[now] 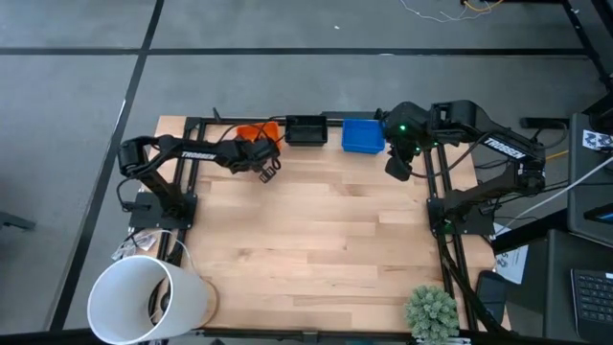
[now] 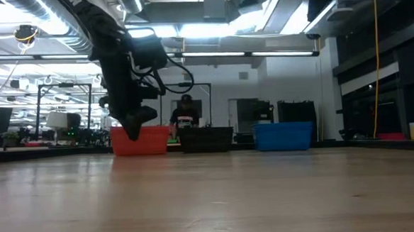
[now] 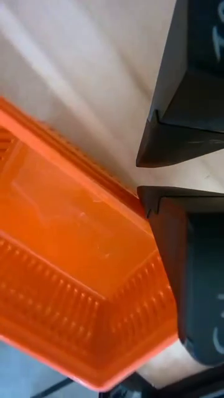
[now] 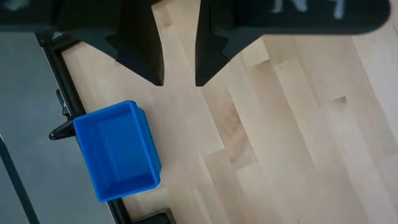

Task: Stack baskets by color
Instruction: Adjust the stacked orange baskets

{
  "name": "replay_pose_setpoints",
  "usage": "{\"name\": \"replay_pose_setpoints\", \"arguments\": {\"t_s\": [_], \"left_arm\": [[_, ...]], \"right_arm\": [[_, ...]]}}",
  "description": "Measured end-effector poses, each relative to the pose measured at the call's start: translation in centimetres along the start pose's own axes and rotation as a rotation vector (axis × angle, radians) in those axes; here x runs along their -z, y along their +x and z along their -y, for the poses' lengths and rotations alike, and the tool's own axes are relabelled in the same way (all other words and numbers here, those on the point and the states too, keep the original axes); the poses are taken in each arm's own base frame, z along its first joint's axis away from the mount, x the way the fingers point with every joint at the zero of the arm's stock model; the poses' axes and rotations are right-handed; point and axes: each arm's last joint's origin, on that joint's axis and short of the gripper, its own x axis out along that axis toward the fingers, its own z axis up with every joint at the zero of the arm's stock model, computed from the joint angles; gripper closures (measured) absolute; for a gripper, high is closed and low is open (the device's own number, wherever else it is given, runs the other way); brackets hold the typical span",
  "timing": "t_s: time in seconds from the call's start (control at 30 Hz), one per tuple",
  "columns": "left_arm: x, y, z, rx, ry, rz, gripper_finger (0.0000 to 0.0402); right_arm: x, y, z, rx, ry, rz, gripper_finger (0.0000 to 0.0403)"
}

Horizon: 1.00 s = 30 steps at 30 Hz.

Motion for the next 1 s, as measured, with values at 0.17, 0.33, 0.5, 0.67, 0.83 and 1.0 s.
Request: {"name": "replay_pose_setpoints", "arguments": {"t_s": [0.17,0.33,0.5,0.67,0.83,1.0], "left_arm": [[-0.2,0.4,-0.8,-0.046,-0.021,0.006,0.0347],[-0.3,0.7,-1.3,-0.06,-0.035,-0.003,0.0347],[-0.3,0.8,-1.6,-0.09,-0.039,-0.002,0.0347],[-0.3,0.7,-1.4,-0.065,-0.033,-0.005,0.0347],[-0.6,0.3,-0.4,0.022,-0.035,0.036,0.0347],[-1.2,0.5,-0.8,-0.009,-0.002,0.077,0.0347]], "right_arm": [[0.0,0.0,0.0,0.0,0.0,-0.002,0.0312],[0.0,0.0,0.0,0.0,0.0,-0.004,0.0312],[0.0,0.0,0.0,0.0,0.0,-0.004,0.0312],[0.1,0.0,0.0,0.001,-0.001,-0.01,0.0312],[0.1,0.0,0.0,0.001,-0.002,-0.012,0.0312],[0.1,0.0,0.0,0.001,-0.001,-0.013,0.0312]]}}
